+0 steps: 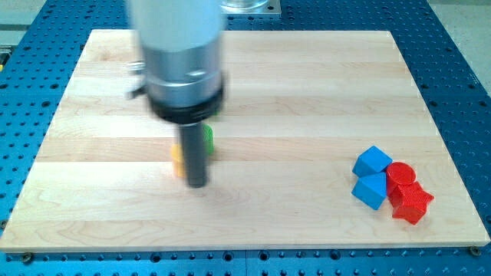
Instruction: Move the heart into the cube
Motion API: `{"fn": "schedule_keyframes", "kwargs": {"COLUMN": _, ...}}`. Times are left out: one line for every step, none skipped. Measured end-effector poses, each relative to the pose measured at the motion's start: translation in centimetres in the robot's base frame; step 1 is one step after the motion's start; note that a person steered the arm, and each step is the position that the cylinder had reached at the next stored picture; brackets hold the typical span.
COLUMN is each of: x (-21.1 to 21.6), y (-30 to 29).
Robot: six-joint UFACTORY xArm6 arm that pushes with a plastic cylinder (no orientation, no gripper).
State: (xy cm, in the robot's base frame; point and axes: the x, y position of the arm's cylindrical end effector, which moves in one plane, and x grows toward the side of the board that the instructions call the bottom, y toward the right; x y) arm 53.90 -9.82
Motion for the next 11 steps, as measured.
{"fn": "schedule_keyframes", "kwargs": {"x": -1.6, "y": -5.2}}
{"fn": "schedule_keyframes", "kwargs": {"x": -2.8, "y": -1.3}}
{"fn": "schedule_keyframes", "kwargs": {"x": -2.9, "y": 3.8}}
{"fn": "schedule_keyframes", "kwargs": {"x": -4.4, "y": 4.2}}
{"fn": "schedule_keyframes", "kwargs": {"x": -4.7, "y": 7.1}}
{"fn": "schedule_keyframes", "kwargs": {"x": -4.9, "y": 14.0}}
{"fn": "schedule_keyframes", "kwargs": {"x": -7.7, "y": 12.7}}
{"fn": "schedule_keyframes", "kwargs": {"x": -5.6, "y": 18.2}}
{"fn": "schedule_keyframes", "kwargs": {"x": -3.2, "y": 22.4}}
{"fn": "schedule_keyframes", "kwargs": {"x": -3.0, "y": 16.9}}
{"fn": "schedule_keyframes", "kwargs": {"x": -1.5, "y": 4.0}}
